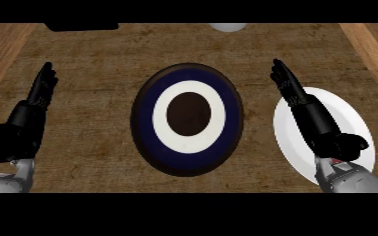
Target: Pick the bell pepper from the plate and place it in the plate
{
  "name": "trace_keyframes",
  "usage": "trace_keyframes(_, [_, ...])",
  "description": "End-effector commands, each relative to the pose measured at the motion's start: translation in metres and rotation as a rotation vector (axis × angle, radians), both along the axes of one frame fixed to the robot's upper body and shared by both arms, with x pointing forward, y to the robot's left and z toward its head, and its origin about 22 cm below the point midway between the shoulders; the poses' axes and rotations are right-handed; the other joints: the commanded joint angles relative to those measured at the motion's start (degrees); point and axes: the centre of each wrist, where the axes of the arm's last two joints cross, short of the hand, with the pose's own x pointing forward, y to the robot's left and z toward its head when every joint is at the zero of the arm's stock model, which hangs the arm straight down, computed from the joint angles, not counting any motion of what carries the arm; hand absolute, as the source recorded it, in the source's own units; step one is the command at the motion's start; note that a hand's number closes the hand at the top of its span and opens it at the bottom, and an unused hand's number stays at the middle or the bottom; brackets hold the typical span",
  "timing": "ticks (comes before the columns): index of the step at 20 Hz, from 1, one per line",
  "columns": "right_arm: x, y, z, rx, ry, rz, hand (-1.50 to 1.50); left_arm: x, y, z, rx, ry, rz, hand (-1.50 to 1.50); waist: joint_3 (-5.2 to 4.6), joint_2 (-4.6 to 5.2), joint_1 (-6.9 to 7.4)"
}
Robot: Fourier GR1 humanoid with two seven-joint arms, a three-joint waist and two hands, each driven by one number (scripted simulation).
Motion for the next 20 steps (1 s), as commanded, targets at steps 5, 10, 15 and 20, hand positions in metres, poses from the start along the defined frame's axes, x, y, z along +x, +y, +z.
trace_keyframes(5, [-0.027, 0.011, 0.020, -0.083, 0.009, 0.755, 1.50, -0.012, -0.018, -0.044, -0.144, 0.211, 0.051, 0.00, -1.11, 1.61, 2.04])
trace_keyframes(10, [-0.012, -0.013, 0.146, -0.668, -0.729, 0.595, 1.50, -0.026, -0.022, -0.069, -0.210, 0.357, 0.073, 0.00, -0.92, -1.24, -0.32])
trace_keyframes(15, [-0.008, -0.076, 0.015, -0.110, -0.303, 0.673, -1.50, -0.021, -0.041, -0.066, -0.255, 0.316, 0.035, 0.00, -0.41, 3.22, 1.61])
trace_keyframes(20, [-0.004, -0.119, 0.029, -0.206, -0.328, 0.973, -1.50, -0.012, -0.048, -0.070, -0.261, 0.339, 0.048, 0.00, -0.60, 2.18, 1.75])
